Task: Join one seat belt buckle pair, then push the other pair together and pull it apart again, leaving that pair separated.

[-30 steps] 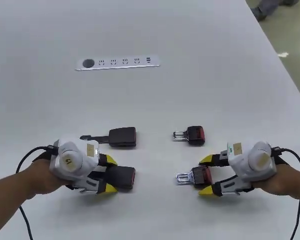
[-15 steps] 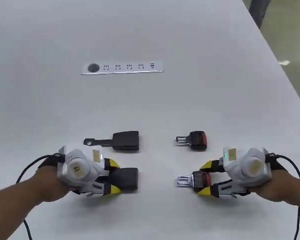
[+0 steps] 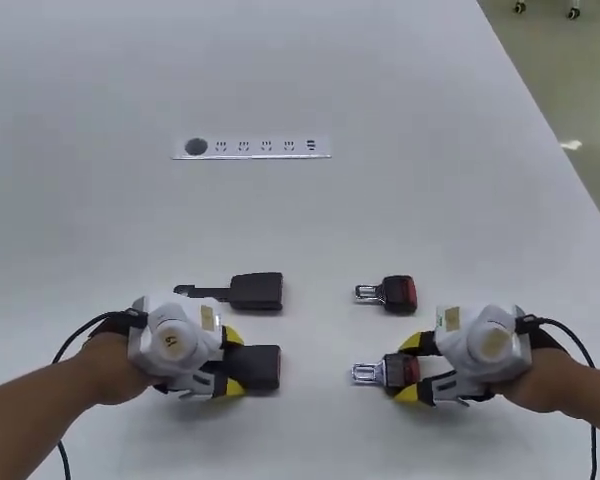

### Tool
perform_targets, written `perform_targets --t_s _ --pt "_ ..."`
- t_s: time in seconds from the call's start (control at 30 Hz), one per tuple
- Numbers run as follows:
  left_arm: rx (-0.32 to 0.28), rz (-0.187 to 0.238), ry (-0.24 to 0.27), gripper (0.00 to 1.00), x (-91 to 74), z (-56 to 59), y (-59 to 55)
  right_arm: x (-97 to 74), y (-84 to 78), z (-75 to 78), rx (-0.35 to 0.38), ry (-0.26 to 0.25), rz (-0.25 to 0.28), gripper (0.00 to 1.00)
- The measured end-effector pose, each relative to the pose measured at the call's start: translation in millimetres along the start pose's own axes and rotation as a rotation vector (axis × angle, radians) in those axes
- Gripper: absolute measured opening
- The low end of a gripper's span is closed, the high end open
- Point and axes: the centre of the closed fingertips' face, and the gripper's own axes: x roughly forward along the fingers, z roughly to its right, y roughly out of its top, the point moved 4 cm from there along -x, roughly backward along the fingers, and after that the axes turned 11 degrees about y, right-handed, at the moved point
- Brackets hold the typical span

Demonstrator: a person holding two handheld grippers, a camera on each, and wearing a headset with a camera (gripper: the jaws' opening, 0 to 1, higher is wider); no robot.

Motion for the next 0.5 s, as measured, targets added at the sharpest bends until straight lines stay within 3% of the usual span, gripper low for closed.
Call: perform_targets --t_s 0.3,0.5 --pt "-0.002 -0.014 0.001 0.34 0.4 0.8 -0.1 10.2 13.4 1.1 -0.012 0.009 -0.046 0.34" --pt "-0.003 -0.024 0.002 0.34 0.5 0.6 0.6 17.1 24.1 -0.2 -0.020 0.009 -0.042 0.34"
